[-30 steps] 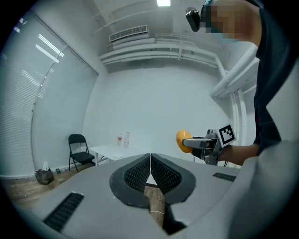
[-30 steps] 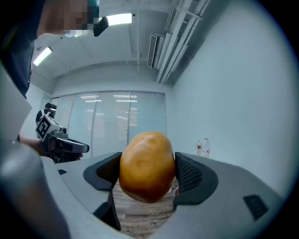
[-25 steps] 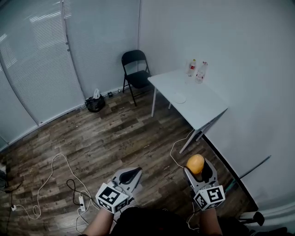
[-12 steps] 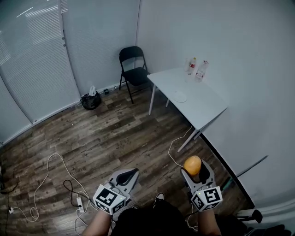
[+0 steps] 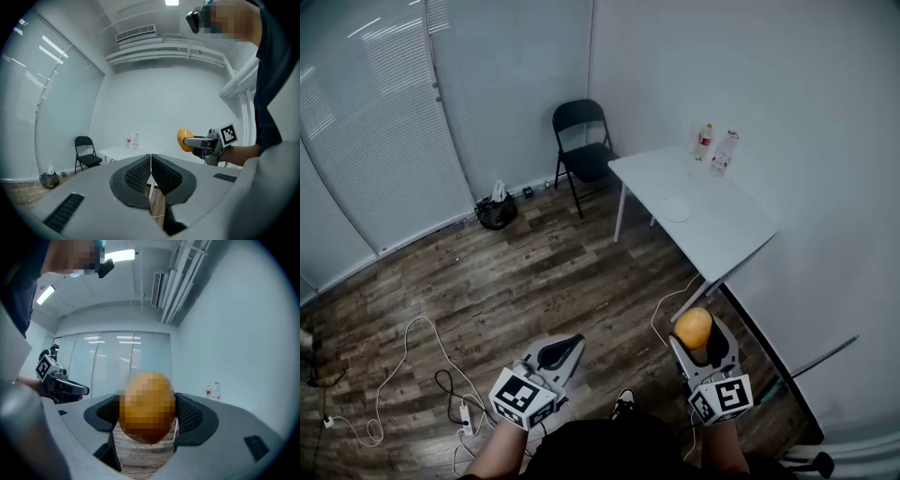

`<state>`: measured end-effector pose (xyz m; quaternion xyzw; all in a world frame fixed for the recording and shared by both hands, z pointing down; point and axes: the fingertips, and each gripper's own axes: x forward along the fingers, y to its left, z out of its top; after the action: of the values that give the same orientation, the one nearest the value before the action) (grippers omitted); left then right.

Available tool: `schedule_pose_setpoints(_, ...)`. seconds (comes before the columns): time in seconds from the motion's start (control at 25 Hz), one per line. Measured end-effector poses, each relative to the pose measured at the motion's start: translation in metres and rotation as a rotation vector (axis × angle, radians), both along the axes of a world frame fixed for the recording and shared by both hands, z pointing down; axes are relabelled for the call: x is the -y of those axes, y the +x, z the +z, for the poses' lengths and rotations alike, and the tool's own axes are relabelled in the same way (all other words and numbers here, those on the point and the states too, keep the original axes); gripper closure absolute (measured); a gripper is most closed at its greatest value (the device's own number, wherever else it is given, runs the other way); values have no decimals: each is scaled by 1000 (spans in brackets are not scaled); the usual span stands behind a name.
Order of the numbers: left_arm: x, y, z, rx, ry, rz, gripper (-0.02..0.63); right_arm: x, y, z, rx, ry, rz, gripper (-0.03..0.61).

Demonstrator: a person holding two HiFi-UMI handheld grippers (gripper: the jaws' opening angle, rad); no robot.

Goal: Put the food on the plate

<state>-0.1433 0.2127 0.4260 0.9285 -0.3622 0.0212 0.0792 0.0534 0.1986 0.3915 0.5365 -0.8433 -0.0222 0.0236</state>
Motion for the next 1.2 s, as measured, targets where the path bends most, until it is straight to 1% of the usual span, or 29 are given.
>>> schedule_pose_setpoints(0.16,33,30,-10,17,13,-10,591,34,30,-6,24,9,-18,210)
schedule_pose_setpoints(0.32,61,69,-12,34,-21,-7,591,65,69,-5,47,2,-10,210)
schedule_pose_setpoints(0.52,95,117,-10,60,-29,3,591,94,119,-1,70,1,15,210)
schedule_pose_setpoints(0.64,111,148,-5,65,-34,25,591,108,149,1,76,9,26,210)
schedule_pose_setpoints(0.76,122,174,-1,88,-35,53,591,120,174,7,93,8,42,210)
schedule_pose_setpoints(0.88,137,189,3,97,-29,69,591,132,188,14,101,1,45,210)
schedule_pose_setpoints(0.96,150,196,3,95,-46,66,591,143,194,17,104,-6,47,210)
schedule_pose_setpoints(1.2,197,199,10,83,-55,88,591,188,197,21,94,-19,54,210)
